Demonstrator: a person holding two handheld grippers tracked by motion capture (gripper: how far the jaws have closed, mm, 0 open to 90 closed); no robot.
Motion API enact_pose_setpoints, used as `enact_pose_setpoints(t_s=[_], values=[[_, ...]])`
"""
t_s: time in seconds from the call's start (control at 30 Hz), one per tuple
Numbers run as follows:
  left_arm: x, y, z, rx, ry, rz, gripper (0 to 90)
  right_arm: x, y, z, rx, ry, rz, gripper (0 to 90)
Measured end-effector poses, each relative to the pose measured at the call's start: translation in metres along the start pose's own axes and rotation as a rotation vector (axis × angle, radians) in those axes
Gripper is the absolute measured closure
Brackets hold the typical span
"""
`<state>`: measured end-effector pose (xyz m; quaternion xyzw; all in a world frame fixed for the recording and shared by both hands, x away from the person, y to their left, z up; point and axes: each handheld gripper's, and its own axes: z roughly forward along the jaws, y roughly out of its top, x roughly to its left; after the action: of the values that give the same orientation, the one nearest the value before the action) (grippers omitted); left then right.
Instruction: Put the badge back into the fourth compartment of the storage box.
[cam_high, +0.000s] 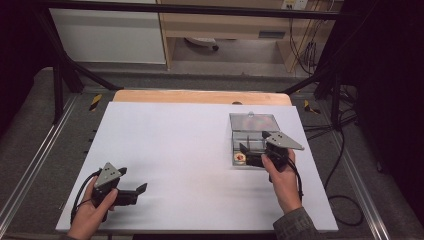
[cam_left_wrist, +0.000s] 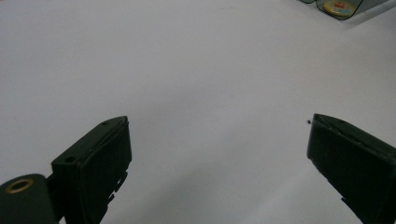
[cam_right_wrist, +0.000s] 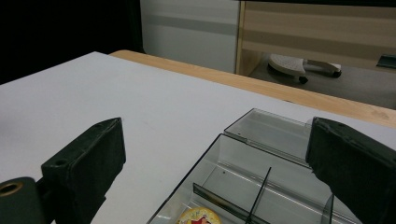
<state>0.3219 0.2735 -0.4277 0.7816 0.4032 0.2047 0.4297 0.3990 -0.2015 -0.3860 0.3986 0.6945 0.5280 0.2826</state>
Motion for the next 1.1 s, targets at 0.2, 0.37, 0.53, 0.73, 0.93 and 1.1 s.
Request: enact_pose_setpoints(t_s=[0.2,0.37,0.53,0.73,0.93,1.1], values=[[0.000,0.000,0.000,-0.003,0.001,-0.005,6.4,-0.005,0.003,-0.013,-0.012,0.011,0.014,5.0],[0.000,0.000,-0.001,-0.005,0.004,-0.007,6.4,-0.009,0.003,-0.023,-0.014,0.012,0.021,4.8],[0.001,0.000,-0.002,-0.008,0.004,-0.012,6.4,-0.015,-0.002,-0.033,-0.006,0.013,0.025,4.2],[0.002,0.000,-0.003,-0.017,0.005,-0.026,6.4,-0.017,-0.017,-0.045,0.036,0.010,0.018,4.2],[0.001,0.000,-0.003,-0.015,0.008,-0.022,6.4,-0.015,-0.038,-0.056,0.093,0.007,0.026,4.5],[0.001,0.000,-0.003,-0.014,0.009,-0.023,6.4,-0.013,-0.056,-0.061,0.199,-0.005,0.030,4.5]])
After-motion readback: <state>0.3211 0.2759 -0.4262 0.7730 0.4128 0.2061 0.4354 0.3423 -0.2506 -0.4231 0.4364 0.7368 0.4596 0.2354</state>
